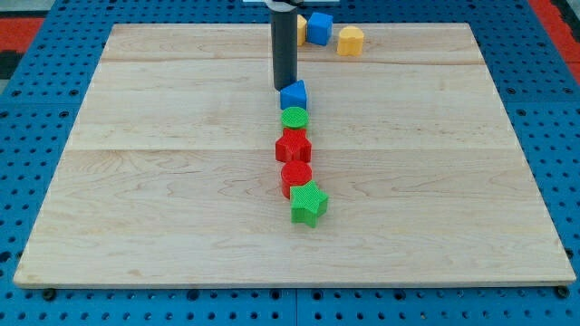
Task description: Nudge the blue cube left a bit
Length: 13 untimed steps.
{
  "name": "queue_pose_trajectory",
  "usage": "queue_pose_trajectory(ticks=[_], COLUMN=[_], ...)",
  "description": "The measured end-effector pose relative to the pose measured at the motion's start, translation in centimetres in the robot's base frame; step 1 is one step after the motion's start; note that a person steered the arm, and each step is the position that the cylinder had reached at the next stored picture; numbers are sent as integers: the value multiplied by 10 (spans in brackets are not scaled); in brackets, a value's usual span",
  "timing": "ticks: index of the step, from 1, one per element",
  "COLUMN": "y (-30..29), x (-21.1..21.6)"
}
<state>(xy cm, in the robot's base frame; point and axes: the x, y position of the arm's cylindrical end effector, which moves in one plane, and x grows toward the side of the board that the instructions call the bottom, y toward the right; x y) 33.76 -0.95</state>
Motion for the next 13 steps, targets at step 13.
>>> queue_pose_trajectory(ticks=[13], y=[100], x=[-146])
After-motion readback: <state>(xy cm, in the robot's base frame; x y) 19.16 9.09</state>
